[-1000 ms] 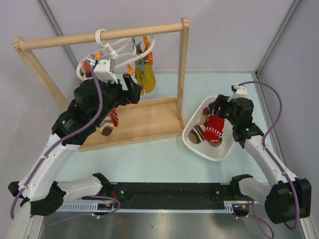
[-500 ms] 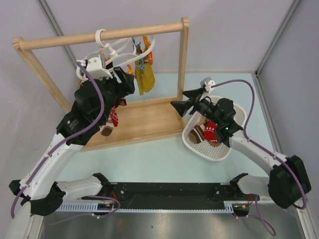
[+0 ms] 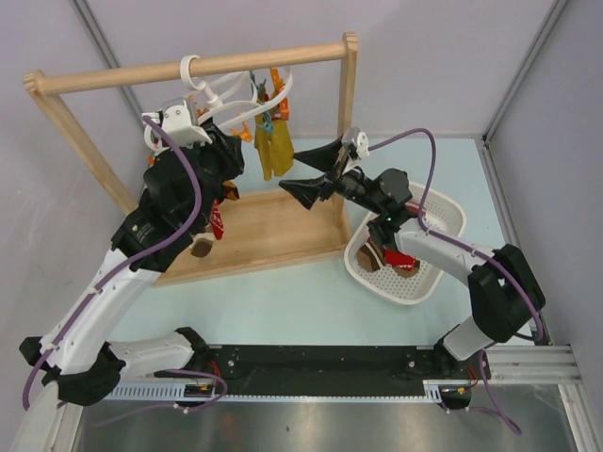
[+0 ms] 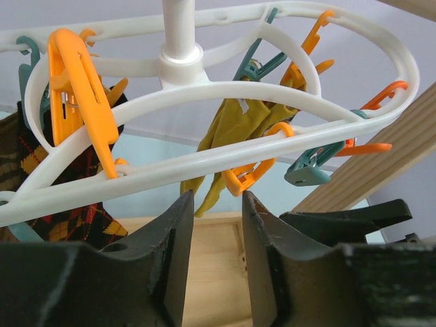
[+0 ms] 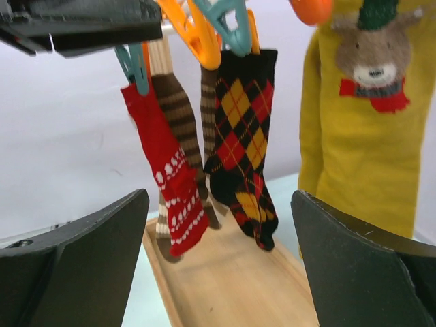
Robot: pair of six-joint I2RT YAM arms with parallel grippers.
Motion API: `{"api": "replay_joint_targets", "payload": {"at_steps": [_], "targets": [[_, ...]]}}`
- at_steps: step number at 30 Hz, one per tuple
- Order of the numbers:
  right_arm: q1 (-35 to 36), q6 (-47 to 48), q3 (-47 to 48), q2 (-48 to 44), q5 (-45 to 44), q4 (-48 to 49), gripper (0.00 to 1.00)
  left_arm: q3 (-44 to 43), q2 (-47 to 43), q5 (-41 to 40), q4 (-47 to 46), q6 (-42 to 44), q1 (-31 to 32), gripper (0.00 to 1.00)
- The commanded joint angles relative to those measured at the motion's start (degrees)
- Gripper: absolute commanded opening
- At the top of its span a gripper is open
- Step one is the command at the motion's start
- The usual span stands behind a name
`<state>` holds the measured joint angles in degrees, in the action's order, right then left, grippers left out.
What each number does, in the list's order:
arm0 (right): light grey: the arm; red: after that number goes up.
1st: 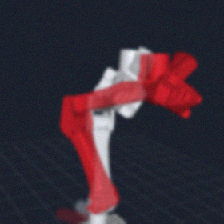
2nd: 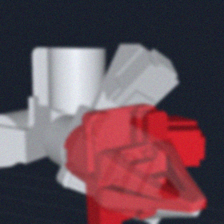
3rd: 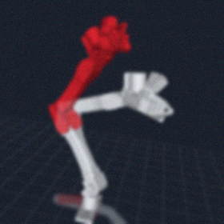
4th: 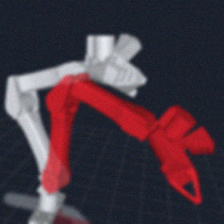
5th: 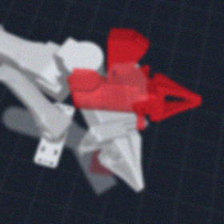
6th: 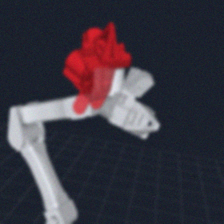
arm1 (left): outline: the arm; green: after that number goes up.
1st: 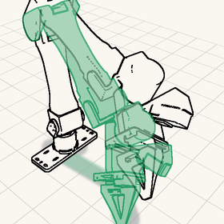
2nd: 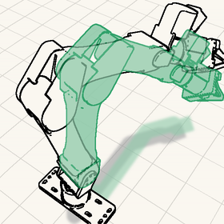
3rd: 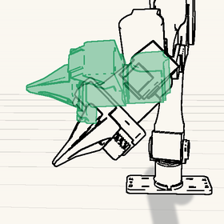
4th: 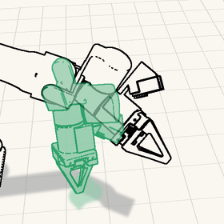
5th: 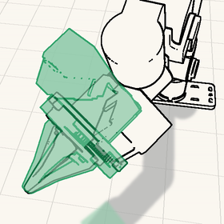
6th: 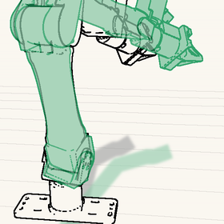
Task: Clip the socks to the hanger
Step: Open the clamp at the hanger.
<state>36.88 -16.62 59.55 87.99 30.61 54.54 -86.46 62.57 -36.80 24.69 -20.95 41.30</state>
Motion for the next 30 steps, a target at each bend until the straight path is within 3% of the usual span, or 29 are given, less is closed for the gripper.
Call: {"api": "replay_joint_targets", "payload": {"at_steps": [1, 16, 30], "targets": [[1.0, -1.57, 6.19, 3.33, 2.0, 5.84, 0.91, -1.7, 0.19, -2.05, -0.87, 0.03, 0.27, 0.37], [3.1, -5.17, 22.43, 14.66, 4.63, 7.33, 0.9, -2.49, 0.54, -2.05, -1.83, -1.29, 0.19, 0.31], [4.16, -5.61, 30.97, 19.77, 4.28, 6.01, 0.86, -2.23, -0.07, -1.26, -1.92, -1.55, 0.1, 0.31]]}}
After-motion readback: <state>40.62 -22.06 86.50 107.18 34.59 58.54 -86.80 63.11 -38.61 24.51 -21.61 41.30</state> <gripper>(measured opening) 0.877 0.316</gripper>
